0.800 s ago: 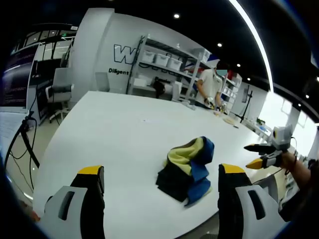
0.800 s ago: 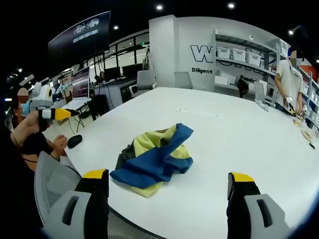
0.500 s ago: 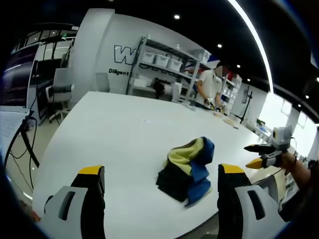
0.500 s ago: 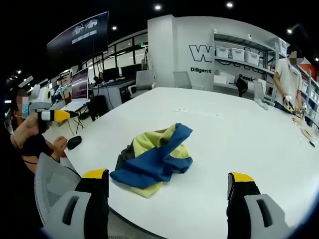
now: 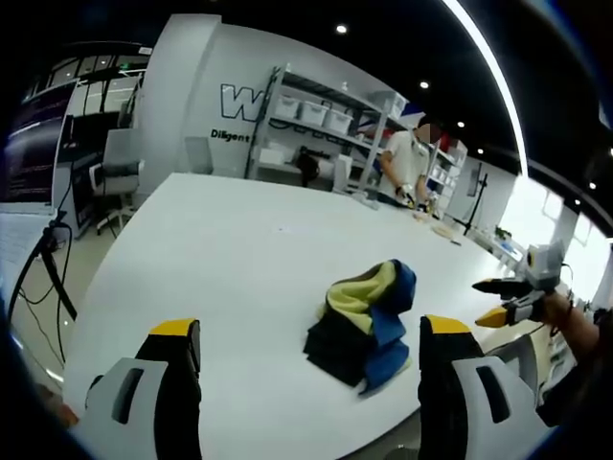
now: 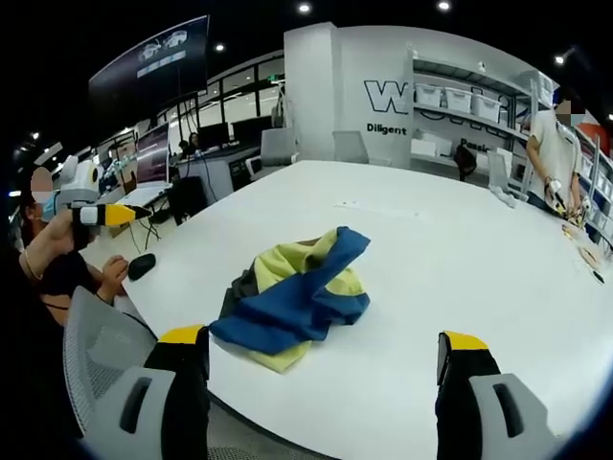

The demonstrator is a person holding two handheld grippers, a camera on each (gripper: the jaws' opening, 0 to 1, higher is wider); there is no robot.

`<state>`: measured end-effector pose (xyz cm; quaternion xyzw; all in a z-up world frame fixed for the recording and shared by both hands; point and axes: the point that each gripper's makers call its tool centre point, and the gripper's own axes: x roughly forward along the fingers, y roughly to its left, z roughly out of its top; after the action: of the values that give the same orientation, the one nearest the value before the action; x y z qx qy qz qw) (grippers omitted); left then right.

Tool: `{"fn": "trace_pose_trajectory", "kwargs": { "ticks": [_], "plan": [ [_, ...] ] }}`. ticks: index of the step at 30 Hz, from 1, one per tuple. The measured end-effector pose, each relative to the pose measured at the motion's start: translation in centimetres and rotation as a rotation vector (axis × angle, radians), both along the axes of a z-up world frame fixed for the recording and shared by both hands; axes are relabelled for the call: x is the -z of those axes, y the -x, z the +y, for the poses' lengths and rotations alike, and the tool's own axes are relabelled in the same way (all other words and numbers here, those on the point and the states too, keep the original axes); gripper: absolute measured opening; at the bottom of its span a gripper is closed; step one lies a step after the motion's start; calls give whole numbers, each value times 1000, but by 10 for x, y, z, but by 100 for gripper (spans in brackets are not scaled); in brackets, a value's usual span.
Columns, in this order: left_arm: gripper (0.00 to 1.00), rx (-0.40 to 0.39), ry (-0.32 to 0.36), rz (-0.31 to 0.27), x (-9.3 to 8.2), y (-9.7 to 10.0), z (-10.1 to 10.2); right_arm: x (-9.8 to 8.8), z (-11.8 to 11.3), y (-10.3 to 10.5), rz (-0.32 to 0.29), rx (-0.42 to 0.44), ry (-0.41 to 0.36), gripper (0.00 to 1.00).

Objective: Fold the garment on the visible template until the final outline fits inside the template.

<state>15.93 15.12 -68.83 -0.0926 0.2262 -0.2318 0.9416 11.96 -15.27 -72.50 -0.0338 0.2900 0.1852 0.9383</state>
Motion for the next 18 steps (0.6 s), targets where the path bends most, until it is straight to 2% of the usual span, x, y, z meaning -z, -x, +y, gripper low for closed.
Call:
{"fn": "trace_pose_trajectory", "kwargs": {
  "ticks": [18],
  "plan": [
    [90, 9, -20, 8, 2, -5, 3, 0, 2, -5, 0, 3, 4, 99]
  ]
}}
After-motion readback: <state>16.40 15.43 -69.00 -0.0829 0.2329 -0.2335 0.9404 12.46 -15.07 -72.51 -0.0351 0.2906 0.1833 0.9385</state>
